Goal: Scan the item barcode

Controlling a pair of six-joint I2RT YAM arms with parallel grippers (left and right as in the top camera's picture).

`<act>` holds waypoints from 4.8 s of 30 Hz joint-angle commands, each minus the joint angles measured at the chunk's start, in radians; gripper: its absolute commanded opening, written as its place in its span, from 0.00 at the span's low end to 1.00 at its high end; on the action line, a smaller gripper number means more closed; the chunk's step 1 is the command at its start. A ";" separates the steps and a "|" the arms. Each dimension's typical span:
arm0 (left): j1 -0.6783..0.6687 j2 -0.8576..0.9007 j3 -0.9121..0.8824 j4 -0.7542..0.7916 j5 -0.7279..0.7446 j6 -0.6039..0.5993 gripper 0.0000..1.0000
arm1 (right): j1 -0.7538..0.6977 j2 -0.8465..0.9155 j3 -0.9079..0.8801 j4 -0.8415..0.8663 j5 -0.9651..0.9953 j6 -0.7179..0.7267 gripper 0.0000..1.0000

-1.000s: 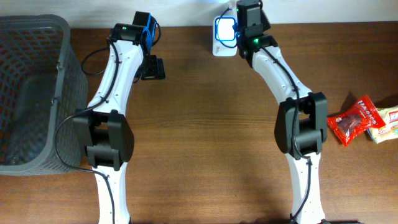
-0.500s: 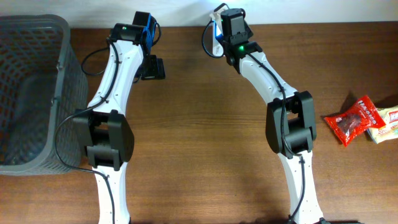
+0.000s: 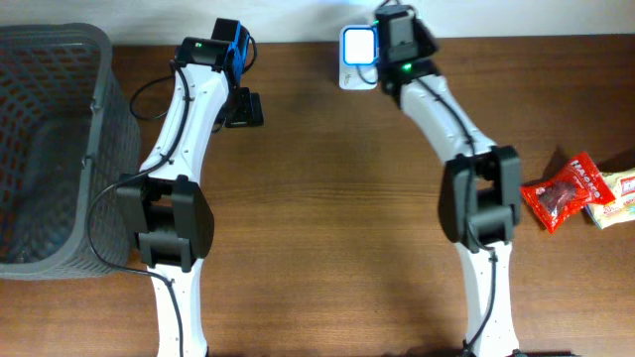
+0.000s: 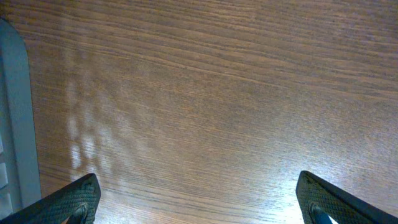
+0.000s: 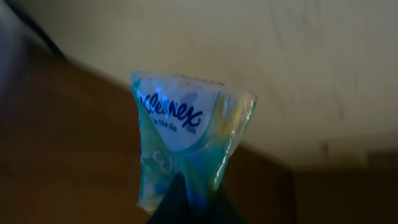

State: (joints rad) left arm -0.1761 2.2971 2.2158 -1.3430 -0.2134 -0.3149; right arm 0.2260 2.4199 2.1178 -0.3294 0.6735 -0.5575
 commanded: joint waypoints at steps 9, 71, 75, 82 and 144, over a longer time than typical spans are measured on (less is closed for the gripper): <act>0.007 -0.023 -0.007 0.000 0.007 -0.006 0.99 | -0.292 -0.267 0.013 -0.593 -0.168 0.564 0.04; 0.007 -0.023 -0.007 0.000 0.007 -0.006 0.99 | 0.311 -0.956 -0.314 -1.198 -0.438 0.797 0.98; 0.007 -0.023 -0.007 -0.001 0.007 -0.006 0.99 | 0.311 -0.956 -0.314 -1.213 -0.453 0.797 0.98; 0.007 -0.023 -0.007 -0.001 0.007 -0.006 0.99 | 0.309 -0.956 -0.314 -1.268 -0.487 0.801 0.98; 0.007 -0.023 -0.007 -0.001 0.007 -0.006 0.99 | -0.195 -2.417 -2.112 0.250 -0.637 0.693 0.98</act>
State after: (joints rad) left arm -0.1761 2.2971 2.2101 -1.3426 -0.2066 -0.3149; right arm 0.0387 0.0135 0.0105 -0.0731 0.0078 0.1383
